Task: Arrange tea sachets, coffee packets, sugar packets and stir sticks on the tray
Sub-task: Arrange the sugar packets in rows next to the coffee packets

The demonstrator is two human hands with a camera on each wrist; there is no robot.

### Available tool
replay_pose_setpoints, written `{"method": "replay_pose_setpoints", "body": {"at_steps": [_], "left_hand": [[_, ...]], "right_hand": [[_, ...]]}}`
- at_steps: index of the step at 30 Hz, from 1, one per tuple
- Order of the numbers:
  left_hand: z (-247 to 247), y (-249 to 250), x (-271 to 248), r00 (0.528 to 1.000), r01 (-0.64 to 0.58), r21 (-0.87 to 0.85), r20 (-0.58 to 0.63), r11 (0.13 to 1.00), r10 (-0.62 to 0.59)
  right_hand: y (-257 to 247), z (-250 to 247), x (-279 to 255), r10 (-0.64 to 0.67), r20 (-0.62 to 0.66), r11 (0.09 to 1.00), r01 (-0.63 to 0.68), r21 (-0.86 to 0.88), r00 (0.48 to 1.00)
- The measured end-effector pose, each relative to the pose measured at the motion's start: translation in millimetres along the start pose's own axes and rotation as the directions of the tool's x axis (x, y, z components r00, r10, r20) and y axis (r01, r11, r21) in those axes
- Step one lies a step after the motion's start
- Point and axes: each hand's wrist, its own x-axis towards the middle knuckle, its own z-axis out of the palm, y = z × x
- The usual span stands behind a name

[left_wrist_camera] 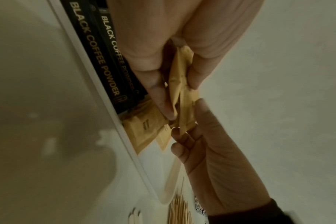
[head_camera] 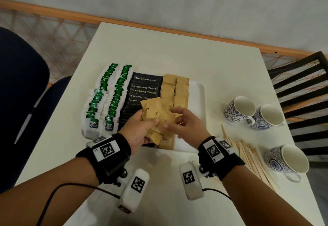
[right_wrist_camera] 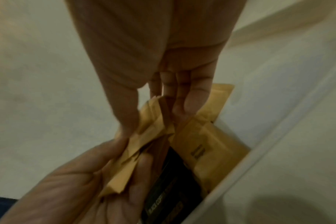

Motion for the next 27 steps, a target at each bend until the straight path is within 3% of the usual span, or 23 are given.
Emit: {"method": "replay_pose_setpoints", "body": {"at_steps": [5, 11, 15, 23, 25, 27], "left_hand": [[1.9, 0.1, -2.1, 1.000, 0.002, -0.036, -0.003, 0.999, -0.002], [-5.2, 1.3, -1.2, 0.999, -0.003, -0.051, -0.055, 0.999, 0.000], [-6.9, -0.1, 0.4, 0.999, 0.015, -0.051, -0.039, 0.999, -0.017], [-4.9, -4.8, 6.3, 1.000, 0.006, -0.025, -0.019, 1.000, -0.007], [-7.1, -5.5, 8.8, 0.999, -0.003, -0.006, -0.040, 1.000, 0.002], [-9.1, -6.0, 10.6, 0.998, -0.009, -0.008, -0.056, 1.000, 0.008]], "right_hand": [[-0.1, -2.0, -4.4, 0.057, 0.031, 0.981, -0.061, 0.184, 0.998], [5.4, -15.3, -6.3, 0.066, -0.010, 0.970, -0.062, 0.235, 0.998], [4.3, -15.5, -7.3, 0.089, 0.053, 0.959, -0.100, 0.263, 0.995], [4.0, -6.7, -7.5, 0.116, 0.063, 0.926, -0.130, 0.354, 0.991], [4.8, -6.5, -8.4, 0.103, 0.040, 0.930, -0.111, 0.350, 0.994], [4.4, -7.9, -8.8, 0.081, -0.062, 0.928, -0.053, 0.369, 0.995]]}}
